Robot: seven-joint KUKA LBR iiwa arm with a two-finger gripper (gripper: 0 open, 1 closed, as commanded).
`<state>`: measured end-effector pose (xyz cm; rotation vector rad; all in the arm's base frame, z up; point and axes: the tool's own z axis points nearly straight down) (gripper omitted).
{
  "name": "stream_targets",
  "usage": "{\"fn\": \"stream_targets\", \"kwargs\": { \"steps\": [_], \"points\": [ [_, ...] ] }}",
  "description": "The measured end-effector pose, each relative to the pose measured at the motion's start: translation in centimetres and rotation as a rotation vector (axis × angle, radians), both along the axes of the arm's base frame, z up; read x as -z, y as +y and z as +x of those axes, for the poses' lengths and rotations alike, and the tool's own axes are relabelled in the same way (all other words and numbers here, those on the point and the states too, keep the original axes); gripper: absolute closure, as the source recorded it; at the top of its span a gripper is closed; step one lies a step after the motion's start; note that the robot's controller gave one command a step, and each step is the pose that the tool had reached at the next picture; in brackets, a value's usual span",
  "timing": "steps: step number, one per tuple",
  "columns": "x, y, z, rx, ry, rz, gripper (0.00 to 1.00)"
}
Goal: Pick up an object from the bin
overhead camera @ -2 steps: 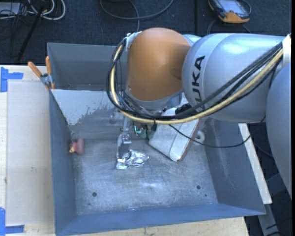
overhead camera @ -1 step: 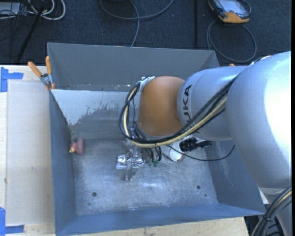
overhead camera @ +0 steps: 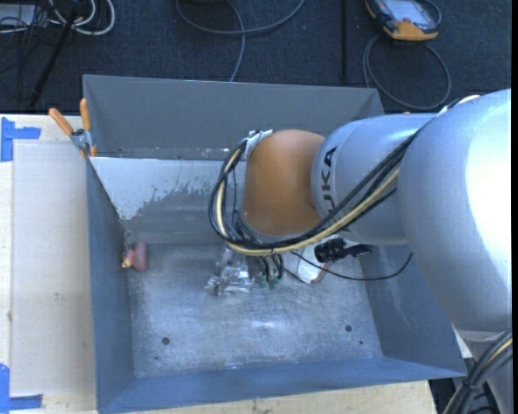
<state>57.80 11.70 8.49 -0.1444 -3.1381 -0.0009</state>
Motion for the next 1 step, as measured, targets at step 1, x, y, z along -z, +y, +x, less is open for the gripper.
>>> {"fn": "stream_targets", "kwargs": {
  "steps": [1],
  "points": [
    [-18.85, 0.68, -0.86, -0.014, -0.009, 0.002, 1.0]
  ]
}}
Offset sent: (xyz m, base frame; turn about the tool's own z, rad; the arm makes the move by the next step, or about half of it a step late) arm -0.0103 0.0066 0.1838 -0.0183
